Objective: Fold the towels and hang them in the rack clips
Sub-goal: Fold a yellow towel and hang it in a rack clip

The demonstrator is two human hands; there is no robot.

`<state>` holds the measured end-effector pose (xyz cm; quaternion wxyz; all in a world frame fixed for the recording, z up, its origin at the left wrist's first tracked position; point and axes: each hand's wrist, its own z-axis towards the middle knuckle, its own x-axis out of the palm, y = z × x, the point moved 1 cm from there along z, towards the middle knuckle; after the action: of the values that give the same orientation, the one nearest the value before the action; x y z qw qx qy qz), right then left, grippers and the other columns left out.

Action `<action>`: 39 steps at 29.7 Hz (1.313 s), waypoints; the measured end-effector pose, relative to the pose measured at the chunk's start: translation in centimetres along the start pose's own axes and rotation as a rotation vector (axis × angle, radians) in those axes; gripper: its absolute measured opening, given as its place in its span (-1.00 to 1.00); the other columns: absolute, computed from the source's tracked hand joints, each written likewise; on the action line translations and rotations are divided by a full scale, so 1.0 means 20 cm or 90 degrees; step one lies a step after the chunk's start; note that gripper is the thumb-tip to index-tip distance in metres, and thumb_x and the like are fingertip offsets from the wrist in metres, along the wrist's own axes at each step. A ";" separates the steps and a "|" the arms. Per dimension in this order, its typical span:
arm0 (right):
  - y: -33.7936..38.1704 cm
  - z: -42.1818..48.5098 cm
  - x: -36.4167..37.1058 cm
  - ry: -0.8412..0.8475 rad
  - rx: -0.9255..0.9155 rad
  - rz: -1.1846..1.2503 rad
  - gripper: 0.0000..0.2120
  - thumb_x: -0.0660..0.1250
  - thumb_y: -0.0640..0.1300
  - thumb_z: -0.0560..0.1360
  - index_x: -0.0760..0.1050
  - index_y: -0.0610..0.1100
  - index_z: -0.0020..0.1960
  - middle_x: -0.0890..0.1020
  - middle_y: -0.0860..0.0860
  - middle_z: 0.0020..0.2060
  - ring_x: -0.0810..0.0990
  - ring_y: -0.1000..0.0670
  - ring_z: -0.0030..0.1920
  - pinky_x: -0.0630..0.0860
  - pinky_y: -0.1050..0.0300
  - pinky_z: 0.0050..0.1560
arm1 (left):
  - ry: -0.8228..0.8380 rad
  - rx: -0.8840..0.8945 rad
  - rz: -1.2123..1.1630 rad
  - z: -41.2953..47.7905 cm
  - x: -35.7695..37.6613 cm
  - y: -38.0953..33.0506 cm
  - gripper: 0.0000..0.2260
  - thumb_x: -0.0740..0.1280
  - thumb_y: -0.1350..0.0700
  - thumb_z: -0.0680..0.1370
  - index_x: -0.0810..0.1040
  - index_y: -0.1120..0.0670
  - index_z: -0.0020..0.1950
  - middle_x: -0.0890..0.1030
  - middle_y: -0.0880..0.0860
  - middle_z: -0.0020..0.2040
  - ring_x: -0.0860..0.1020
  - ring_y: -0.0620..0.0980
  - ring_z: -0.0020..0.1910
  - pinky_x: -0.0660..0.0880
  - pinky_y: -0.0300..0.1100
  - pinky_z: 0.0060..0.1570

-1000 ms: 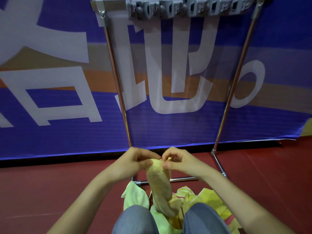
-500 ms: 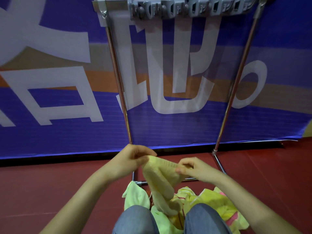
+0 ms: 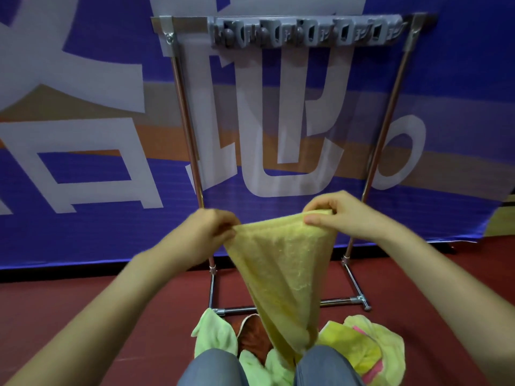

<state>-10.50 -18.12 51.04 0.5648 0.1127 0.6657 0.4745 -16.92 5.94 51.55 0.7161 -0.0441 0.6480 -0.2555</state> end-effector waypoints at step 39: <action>0.19 0.02 -0.03 -0.313 0.107 0.208 -0.93 0.31 -0.26 0.44 0.55 -0.20 -0.20 0.54 -0.07 -0.39 0.51 0.04 -0.39 0.46 0.31 -0.56 | -0.259 -0.238 -0.397 0.03 -0.07 -0.12 -0.85 0.24 0.25 0.50 0.60 0.20 -0.18 0.59 0.14 -0.33 0.60 0.02 -0.35 0.58 -0.29 -0.44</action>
<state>-11.40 -16.42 54.33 0.6139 0.3761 0.5187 0.4611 -17.19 4.26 53.92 0.6975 -0.4173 0.4840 -0.3242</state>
